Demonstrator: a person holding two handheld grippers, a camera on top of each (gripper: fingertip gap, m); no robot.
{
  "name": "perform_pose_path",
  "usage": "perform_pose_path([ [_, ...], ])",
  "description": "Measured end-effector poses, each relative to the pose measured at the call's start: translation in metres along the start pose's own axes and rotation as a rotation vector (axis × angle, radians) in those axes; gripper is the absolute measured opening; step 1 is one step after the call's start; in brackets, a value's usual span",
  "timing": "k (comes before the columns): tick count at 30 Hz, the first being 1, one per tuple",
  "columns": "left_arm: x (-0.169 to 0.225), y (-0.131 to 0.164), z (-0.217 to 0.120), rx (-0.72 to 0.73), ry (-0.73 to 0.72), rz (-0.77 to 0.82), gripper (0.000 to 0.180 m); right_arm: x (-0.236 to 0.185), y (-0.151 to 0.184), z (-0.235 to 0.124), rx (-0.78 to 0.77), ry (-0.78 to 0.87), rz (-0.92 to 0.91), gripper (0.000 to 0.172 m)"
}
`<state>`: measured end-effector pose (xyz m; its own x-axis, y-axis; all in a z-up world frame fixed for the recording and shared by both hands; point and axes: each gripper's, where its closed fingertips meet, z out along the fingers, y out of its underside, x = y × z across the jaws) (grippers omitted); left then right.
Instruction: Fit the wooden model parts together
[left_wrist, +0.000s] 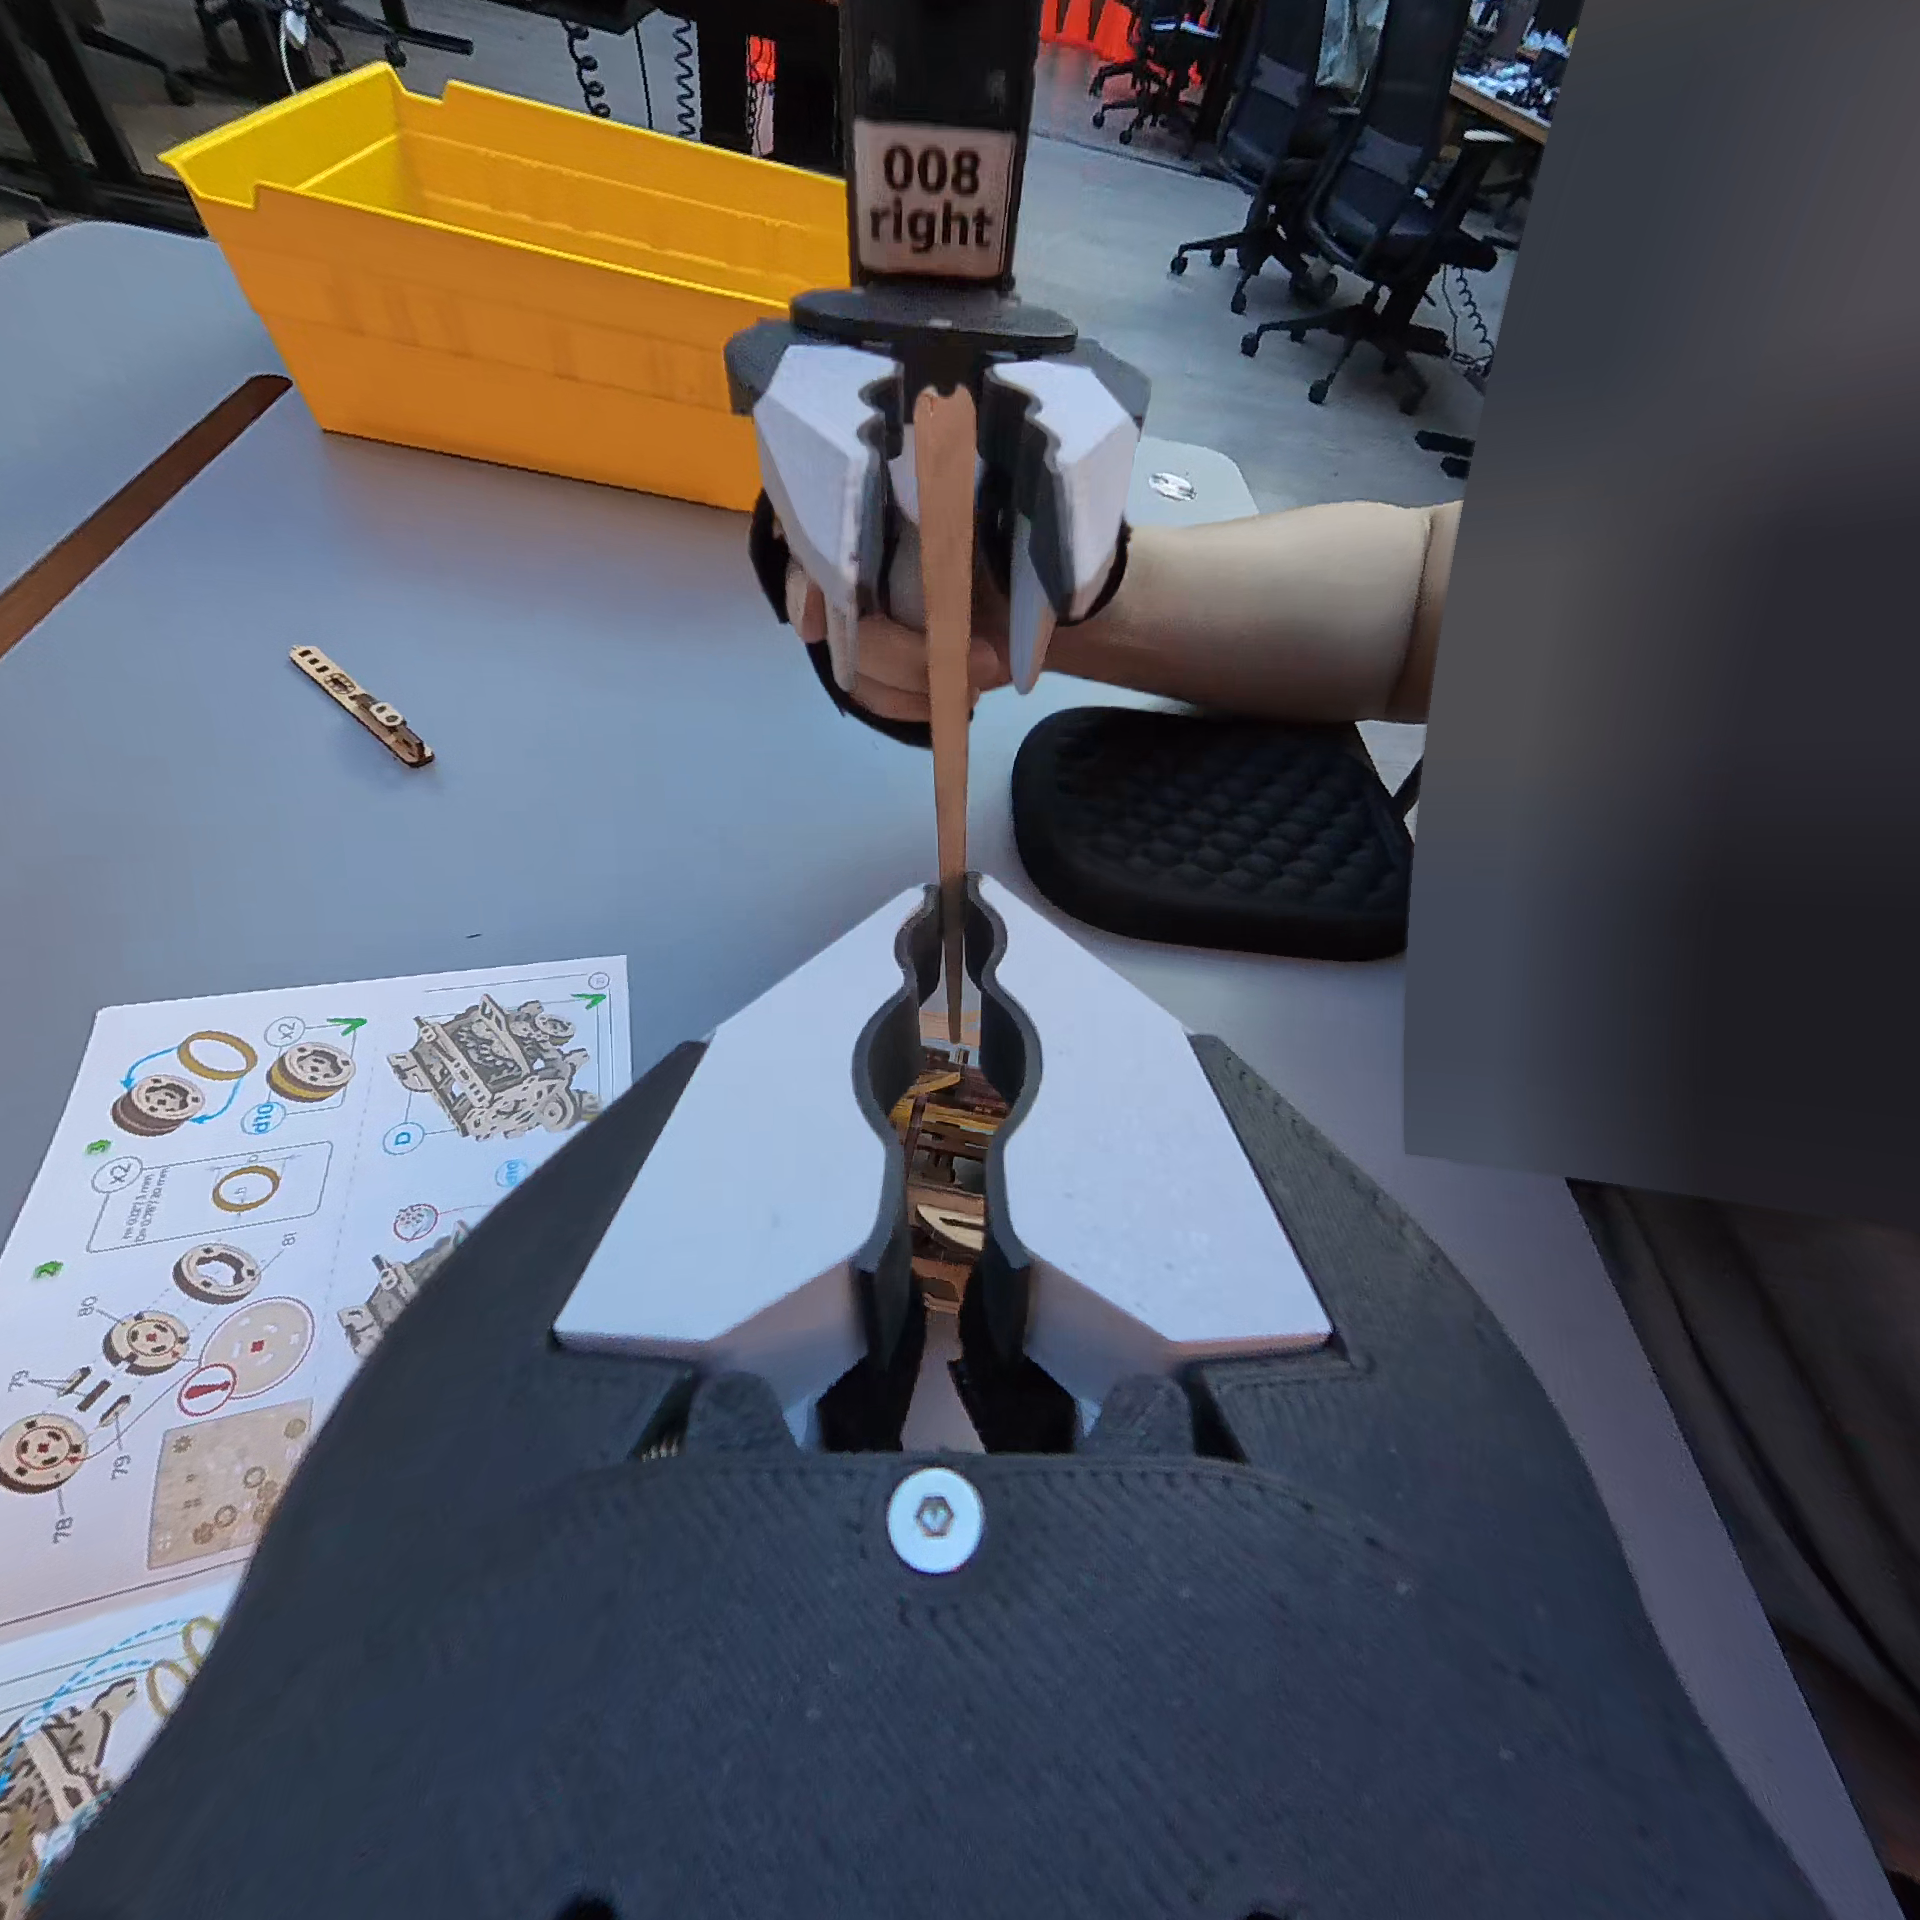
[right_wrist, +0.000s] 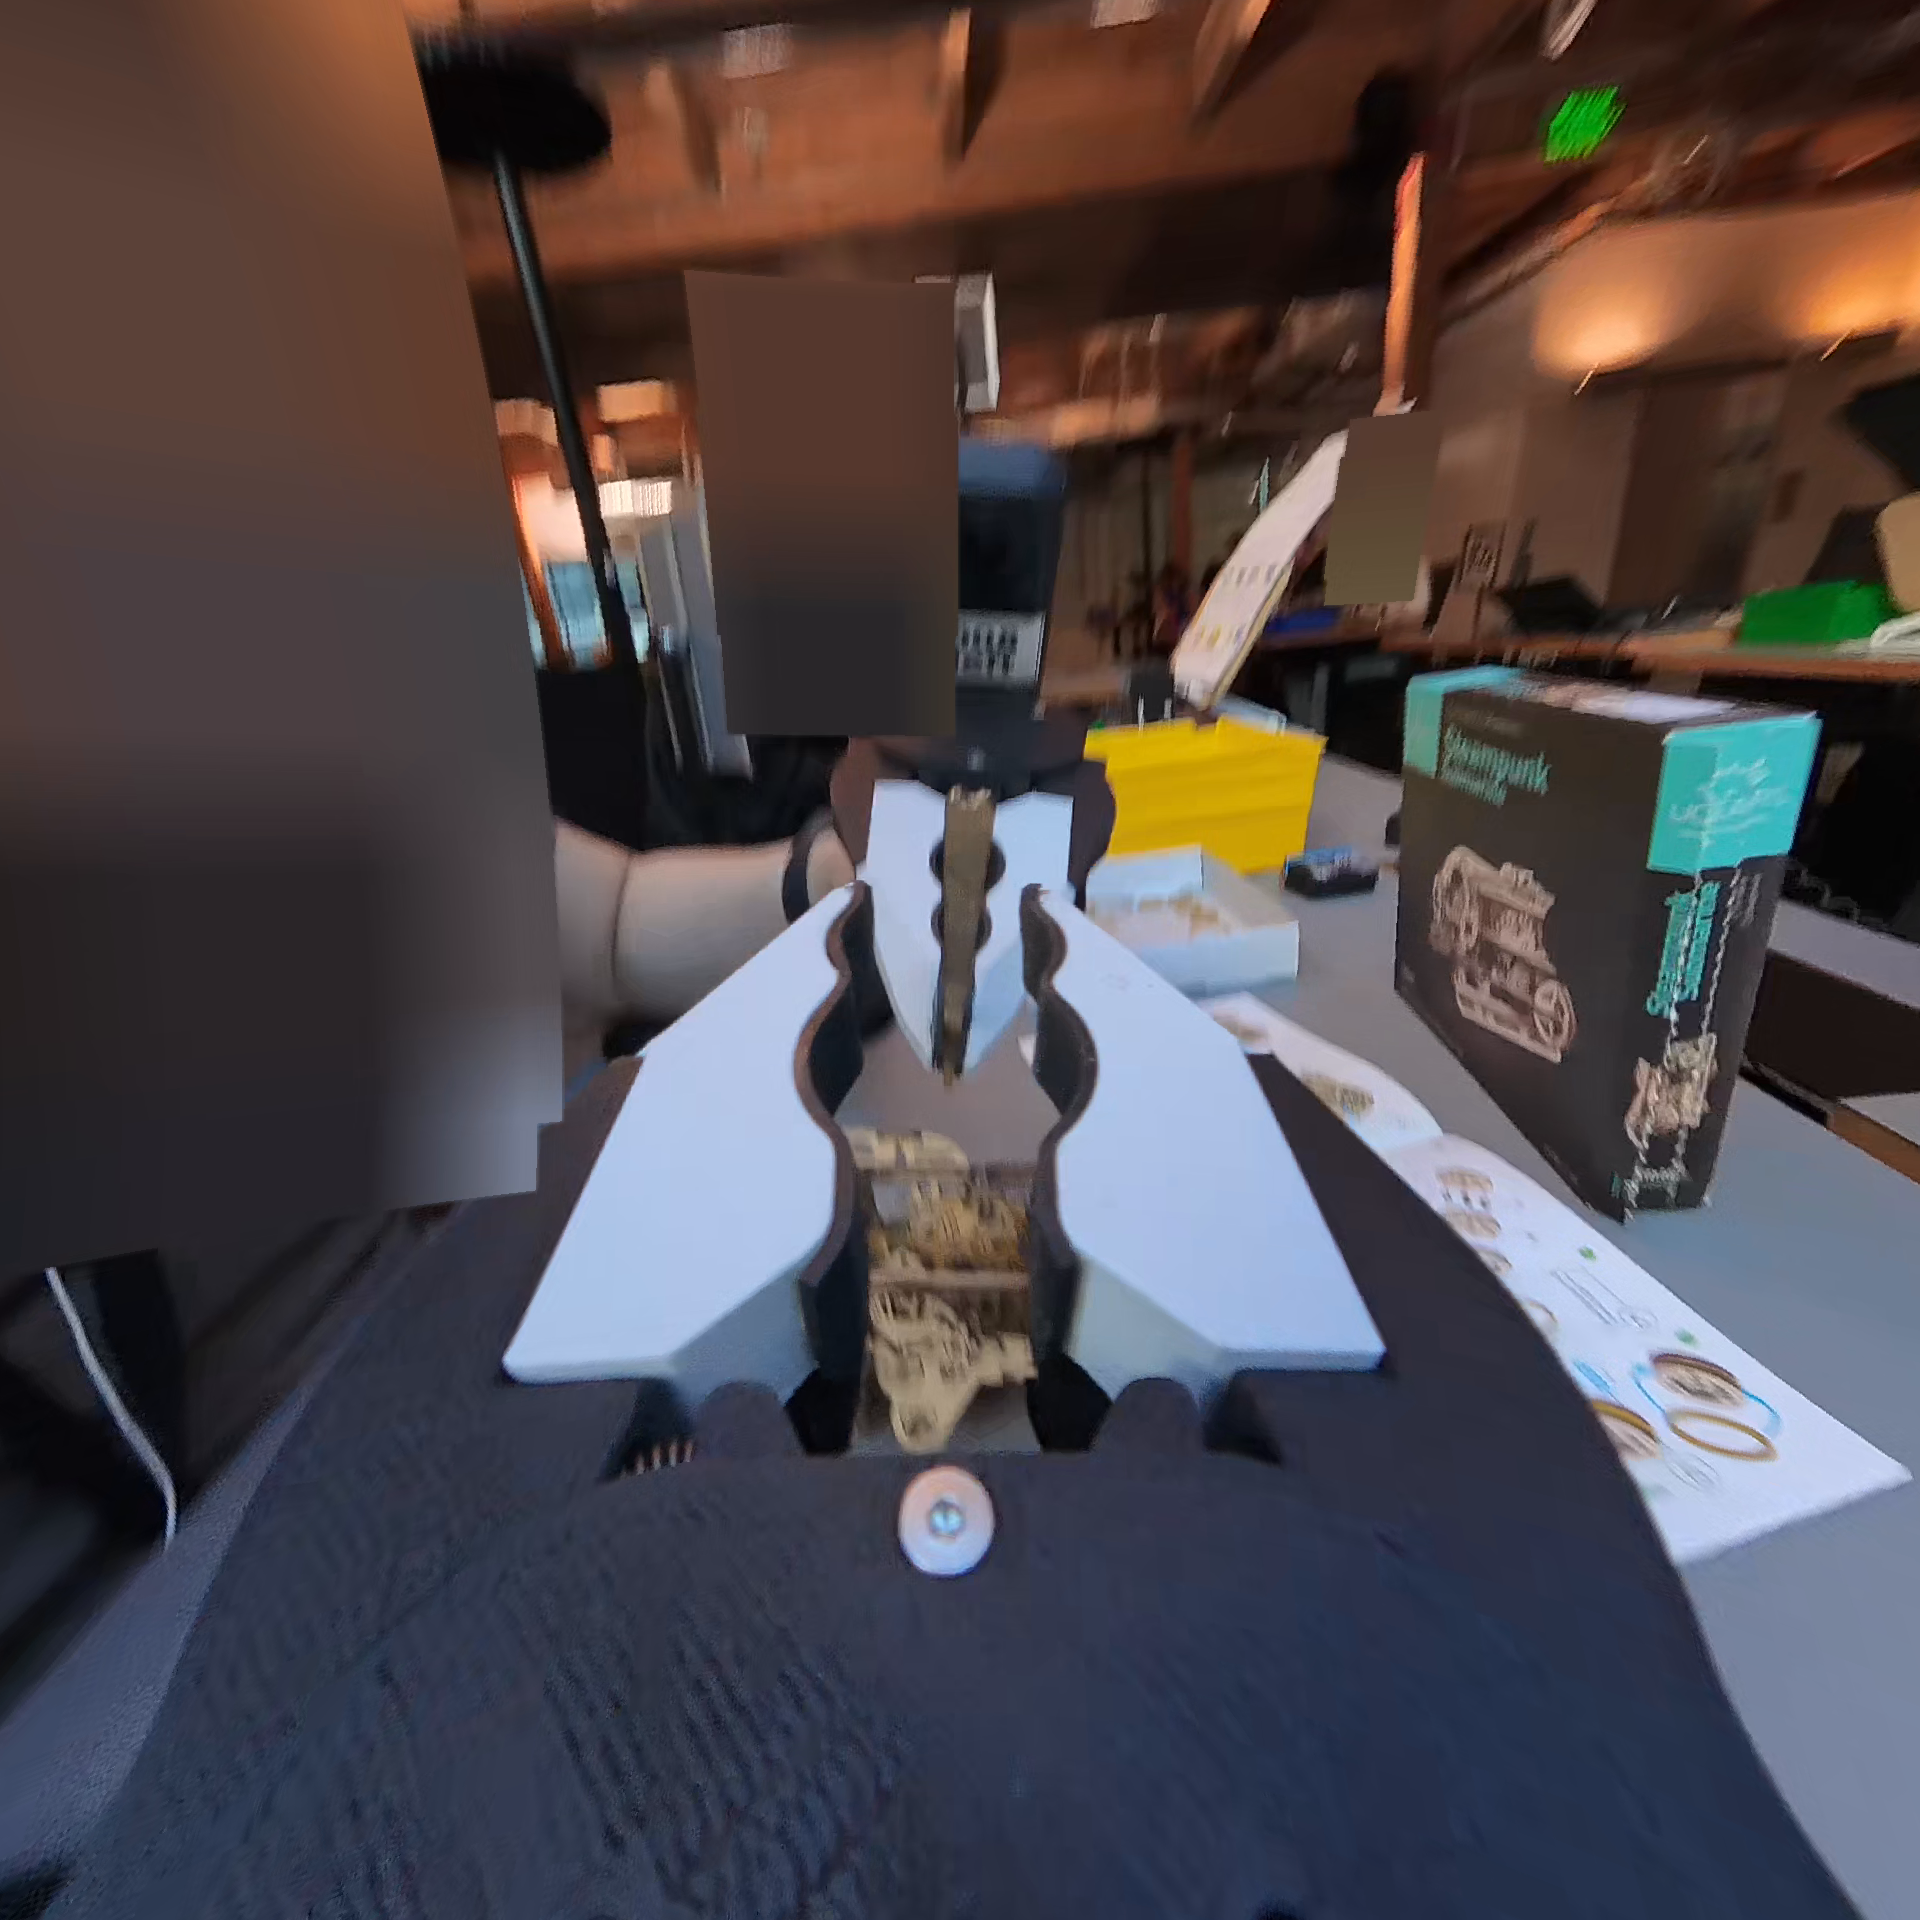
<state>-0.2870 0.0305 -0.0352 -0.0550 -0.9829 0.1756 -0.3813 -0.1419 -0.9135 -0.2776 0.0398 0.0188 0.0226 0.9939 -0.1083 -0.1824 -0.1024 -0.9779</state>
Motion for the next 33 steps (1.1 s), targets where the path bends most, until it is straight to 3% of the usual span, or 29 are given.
perform_pose_path([
  [1,-0.002,0.003,0.000,-0.026,-0.011,-0.002,0.000,0.002,0.009,0.002,-0.085,0.006,-0.034,0.031],
  [6,-0.006,0.022,0.000,-0.172,-0.057,0.044,0.000,0.002,0.036,0.007,-0.460,0.008,-0.231,0.035],
  [10,-0.004,0.026,0.001,-0.222,-0.070,0.072,0.000,0.005,0.049,0.011,-0.624,0.005,-0.337,0.011],
  [21,-0.011,0.032,0.000,-0.251,-0.119,0.096,0.000,0.008,0.051,0.013,-0.654,0.033,-0.244,0.007],
  [33,-0.012,0.036,0.001,-0.272,-0.125,0.101,0.001,0.010,0.060,0.010,-0.728,0.055,-0.282,0.008],
])
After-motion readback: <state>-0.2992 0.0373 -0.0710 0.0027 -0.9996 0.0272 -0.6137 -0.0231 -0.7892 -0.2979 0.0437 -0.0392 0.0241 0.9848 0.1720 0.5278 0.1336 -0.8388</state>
